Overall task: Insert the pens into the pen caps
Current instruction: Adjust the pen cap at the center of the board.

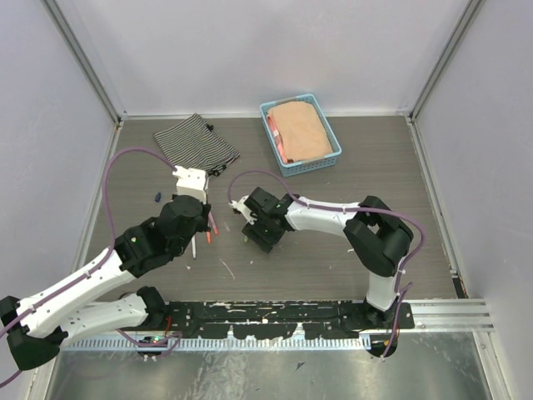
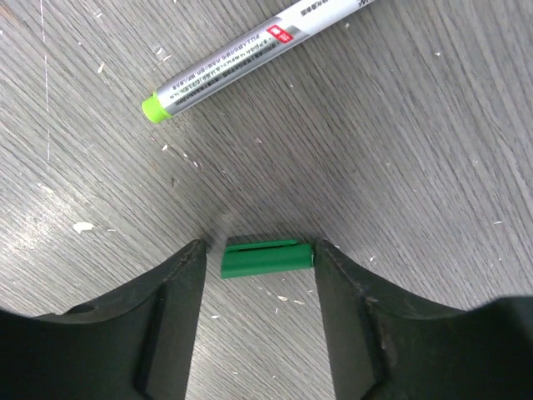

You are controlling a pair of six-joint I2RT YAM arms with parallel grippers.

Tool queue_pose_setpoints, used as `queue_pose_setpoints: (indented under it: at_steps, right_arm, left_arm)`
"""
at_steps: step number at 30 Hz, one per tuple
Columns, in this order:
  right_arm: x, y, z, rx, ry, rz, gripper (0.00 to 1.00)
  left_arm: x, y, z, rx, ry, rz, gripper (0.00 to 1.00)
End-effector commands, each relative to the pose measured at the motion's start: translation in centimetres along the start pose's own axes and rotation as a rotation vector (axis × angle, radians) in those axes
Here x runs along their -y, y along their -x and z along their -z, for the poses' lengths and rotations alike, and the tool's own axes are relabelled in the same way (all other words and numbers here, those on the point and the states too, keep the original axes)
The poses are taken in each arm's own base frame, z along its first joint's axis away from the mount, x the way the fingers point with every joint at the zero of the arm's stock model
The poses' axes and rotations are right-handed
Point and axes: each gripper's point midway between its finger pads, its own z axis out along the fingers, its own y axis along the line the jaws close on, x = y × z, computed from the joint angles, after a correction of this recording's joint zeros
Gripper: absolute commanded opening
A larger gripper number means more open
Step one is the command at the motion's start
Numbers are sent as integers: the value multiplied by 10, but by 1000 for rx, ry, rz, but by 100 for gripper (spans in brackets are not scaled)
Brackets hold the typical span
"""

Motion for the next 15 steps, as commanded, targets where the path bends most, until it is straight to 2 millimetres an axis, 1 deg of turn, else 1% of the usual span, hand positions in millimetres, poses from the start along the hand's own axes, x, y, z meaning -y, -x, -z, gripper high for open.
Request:
queue_pose_setpoints:
  at_steps: [1, 6, 10, 13, 15]
  right_arm:
    - [3, 2, 0, -12, 5, 15, 57]
    - [6, -1, 2, -17, -13, -4, 48]
    - [10, 1, 6, -3, -34, -45, 47]
    - [13, 6, 10, 32, -48, -129, 47]
    - [22, 10, 13, 66, -80, -230, 47]
  left_arm:
    - [-4, 1, 0, 14, 18, 19, 4]
    - [-4, 0, 0, 13, 19, 20, 4]
    - [-3, 1, 0, 14, 17, 21, 5]
    - [-3, 3, 0, 17, 17, 22, 5]
    - [-4, 3, 0, 19, 20, 22, 4]
